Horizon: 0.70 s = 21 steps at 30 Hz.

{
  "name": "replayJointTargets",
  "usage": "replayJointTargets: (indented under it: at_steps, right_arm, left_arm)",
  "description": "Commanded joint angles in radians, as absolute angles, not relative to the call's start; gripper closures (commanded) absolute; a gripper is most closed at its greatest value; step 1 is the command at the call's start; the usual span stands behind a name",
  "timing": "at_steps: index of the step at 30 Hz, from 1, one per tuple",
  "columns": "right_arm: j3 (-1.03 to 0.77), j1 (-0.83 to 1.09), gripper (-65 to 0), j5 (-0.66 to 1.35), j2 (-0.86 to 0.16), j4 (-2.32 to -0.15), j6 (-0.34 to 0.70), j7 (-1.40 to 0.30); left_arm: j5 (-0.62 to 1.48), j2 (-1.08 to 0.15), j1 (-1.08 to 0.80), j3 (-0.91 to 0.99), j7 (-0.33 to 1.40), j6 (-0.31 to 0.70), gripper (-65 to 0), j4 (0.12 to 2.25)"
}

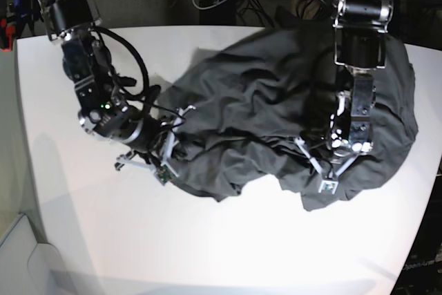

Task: Layout the t-shirt on the table in an organized manner, then fold the t-shirt properly
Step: 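Pull the shirt apart with both grippers, spreading it across the table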

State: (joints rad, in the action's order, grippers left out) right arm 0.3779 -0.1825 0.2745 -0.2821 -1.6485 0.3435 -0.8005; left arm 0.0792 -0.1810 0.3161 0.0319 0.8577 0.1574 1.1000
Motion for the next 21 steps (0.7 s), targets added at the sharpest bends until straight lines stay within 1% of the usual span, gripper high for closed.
replayJointTargets:
  at_steps: [1,4,9,12,16,21]
  right_arm:
    - [0.374,-0.2,-0.4,0.282,-0.285,-1.629,0.346,-0.78]
    - [0.377,-0.194,-0.4,0.283,-0.285,-1.531,0.348,-0.746]
    - [0.378,-0.18,-0.4,0.283,-0.282,-1.359,0.348,-0.674]
    - [0.378,-0.177,-0.4,0.283,-0.288,-1.299,0.348,-0.653]
    - [0.374,-0.174,-0.3,0.282,-0.326,-1.241,0.348,-0.653]
    - [0.371,-0.151,-0.3,0.282,-0.36,-1.236,0.344,-0.651]
  left_arm:
    - [0.056,-0.189,0.326,0.035,0.891,0.147,-0.3,1.102]
    - [0.056,-0.188,0.329,0.035,0.892,0.147,-0.3,1.112]
    - [0.056,-0.157,0.329,0.035,0.894,0.147,-0.3,1.194]
    - [0.054,-0.15,0.335,0.035,0.9,0.143,-0.3,1.208]
    - [0.059,-0.134,0.366,0.036,0.901,0.145,-0.3,1.214]
    - [0.059,-0.025,0.407,0.028,0.981,0.147,-0.3,1.257]
